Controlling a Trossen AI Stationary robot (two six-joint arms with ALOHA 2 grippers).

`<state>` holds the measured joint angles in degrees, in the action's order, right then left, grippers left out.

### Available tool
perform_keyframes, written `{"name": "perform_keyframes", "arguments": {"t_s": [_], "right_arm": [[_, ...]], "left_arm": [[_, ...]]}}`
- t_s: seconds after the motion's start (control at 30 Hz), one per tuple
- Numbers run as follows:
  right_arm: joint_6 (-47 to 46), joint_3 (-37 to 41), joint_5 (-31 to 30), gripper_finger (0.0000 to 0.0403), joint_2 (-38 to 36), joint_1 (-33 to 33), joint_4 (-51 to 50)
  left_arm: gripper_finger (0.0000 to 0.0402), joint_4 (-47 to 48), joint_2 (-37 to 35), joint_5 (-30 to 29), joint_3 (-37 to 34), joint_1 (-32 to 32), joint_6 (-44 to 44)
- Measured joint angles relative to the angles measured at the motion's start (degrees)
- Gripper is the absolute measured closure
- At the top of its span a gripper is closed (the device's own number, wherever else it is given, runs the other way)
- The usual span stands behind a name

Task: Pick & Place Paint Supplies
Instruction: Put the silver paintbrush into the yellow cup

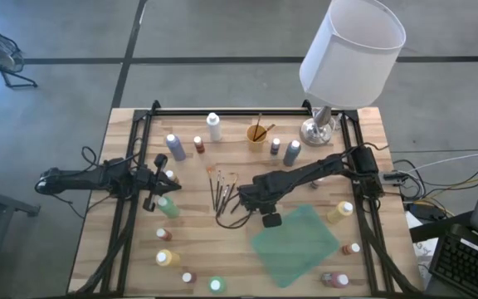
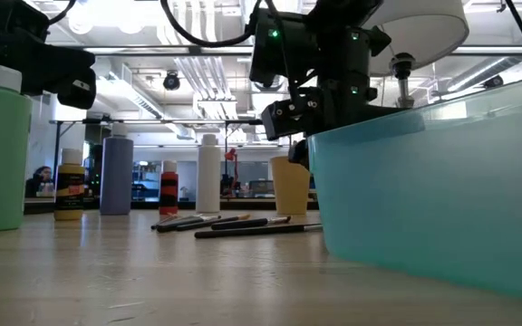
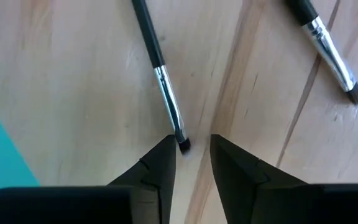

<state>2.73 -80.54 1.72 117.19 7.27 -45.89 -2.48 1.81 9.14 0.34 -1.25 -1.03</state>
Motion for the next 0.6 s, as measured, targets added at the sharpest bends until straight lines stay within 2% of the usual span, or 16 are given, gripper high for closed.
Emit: {"name": "perform_keyframes", "arguments": {"t_s": [0.2, 0.6], "right_arm": [[-0.8, 0.9, 0.0, 0.0317, 0.0, -0.2, 0.3], [-0.6, 1.1, -0.1, 0.0381, 0.0, -0.2, 0.2]], "left_arm": [[0.0388, 0.0, 0.0, 0.0, 0.0, 0.0, 0.0], [0.0388, 0.0, 0.0, 0.0, 0.0, 0.0, 0.0]]}}
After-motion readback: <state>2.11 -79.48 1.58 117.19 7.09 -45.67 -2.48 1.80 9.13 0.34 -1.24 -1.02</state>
